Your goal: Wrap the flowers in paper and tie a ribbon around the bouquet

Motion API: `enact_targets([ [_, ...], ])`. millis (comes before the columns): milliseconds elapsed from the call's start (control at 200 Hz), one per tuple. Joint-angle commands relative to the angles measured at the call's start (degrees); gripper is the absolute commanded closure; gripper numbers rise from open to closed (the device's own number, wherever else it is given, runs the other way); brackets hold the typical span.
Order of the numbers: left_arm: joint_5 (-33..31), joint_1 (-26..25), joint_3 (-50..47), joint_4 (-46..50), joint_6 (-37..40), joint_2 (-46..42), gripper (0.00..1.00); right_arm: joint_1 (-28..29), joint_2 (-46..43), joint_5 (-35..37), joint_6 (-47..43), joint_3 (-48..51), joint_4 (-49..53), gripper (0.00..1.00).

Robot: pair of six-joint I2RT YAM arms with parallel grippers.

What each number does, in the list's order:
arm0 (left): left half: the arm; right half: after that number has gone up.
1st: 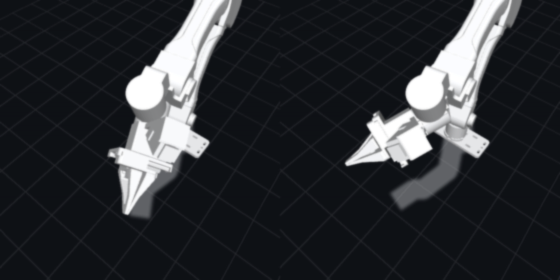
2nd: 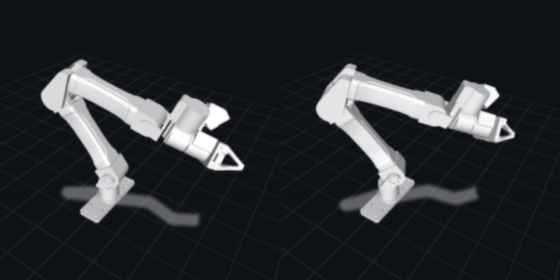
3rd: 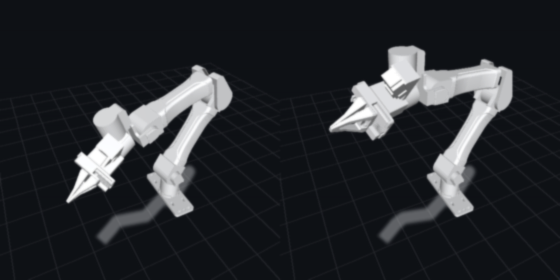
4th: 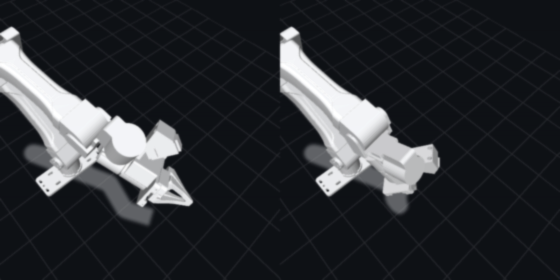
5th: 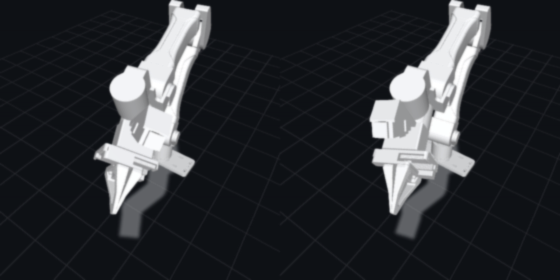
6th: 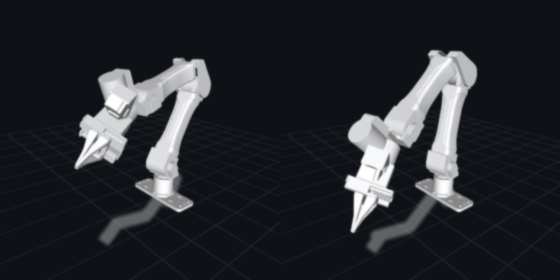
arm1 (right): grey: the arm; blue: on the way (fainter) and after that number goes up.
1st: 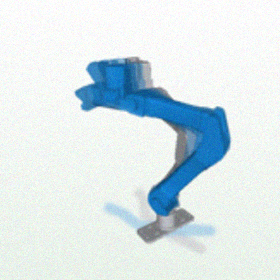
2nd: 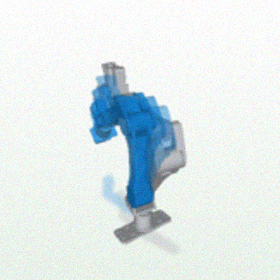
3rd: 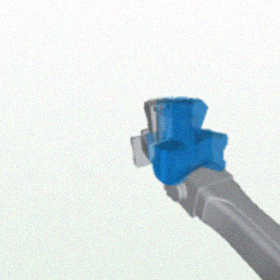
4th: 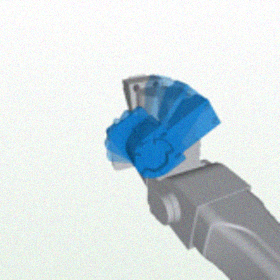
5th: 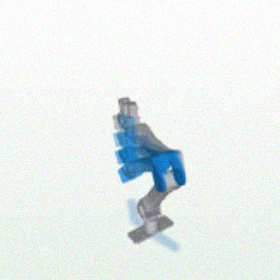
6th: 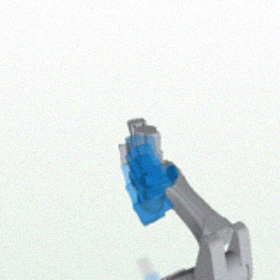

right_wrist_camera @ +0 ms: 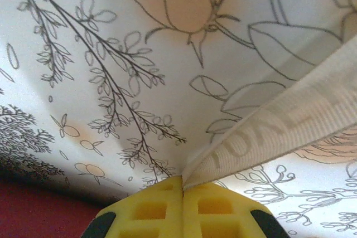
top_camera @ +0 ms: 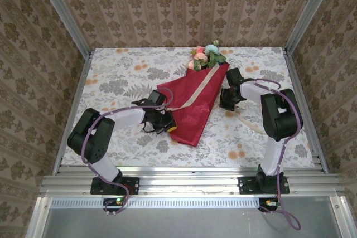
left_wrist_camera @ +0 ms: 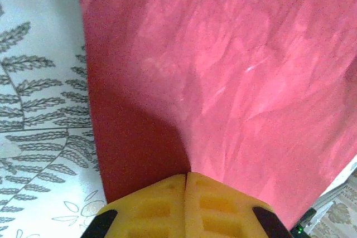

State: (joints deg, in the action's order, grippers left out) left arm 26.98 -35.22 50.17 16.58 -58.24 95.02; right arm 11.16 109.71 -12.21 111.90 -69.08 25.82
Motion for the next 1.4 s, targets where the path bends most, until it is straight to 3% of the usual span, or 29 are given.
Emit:
enact_targets([
  [0,-2.0,-0.3,3.5,3.2,0.4,-2.4,1.00,0.2,0.9,1.6,-1.3,0.2,2.1,1.00],
  [180,-2.5,0.1,3.2,8.0,0.2,-7.4,0.96,-1.3,2.1,1.7,-2.1,0.5,-2.2,1.00],
  [645,-2.4,0.3,10.1,7.6,0.6,-3.0,1.00,-5.0,8.1,0.5,-5.3,-10.3,-1.4,1.00],
  [875,-2.4,-0.2,11.3,8.0,0.4,-2.4,0.99,-8.0,10.5,-3.4,-17.4,-15.9,1.1,1.00],
  [970,-2.7,-0.2,12.5,7.9,-1.1,-2.3,0.95,-9.2,8.8,-3.7,-26.2,-18.0,6.0,0.60],
  [1030,-3.1,0.0,13.3,8.2,-3.0,-2.3,0.85,-10.4,6.6,-2.7,-32.1,-19.3,10.7,0.49],
  [1185,-6.4,1.6,13.6,10.6,-13.6,-3.7,0.59,-15.5,-1.3,0.5,-44.9,-17.9,17.8,0.43],
  [1295,-10.1,2.8,12.7,10.0,-23.2,-5.0,0.52,-18.3,-6.4,-1.3,-54.7,-14.6,17.3,0.44],
  [1395,-10.3,3.7,12.9,7.7,-29.4,-3.9,0.54,-15.4,-8.6,-2.5,-63.3,-15.4,17.1,0.41],
])
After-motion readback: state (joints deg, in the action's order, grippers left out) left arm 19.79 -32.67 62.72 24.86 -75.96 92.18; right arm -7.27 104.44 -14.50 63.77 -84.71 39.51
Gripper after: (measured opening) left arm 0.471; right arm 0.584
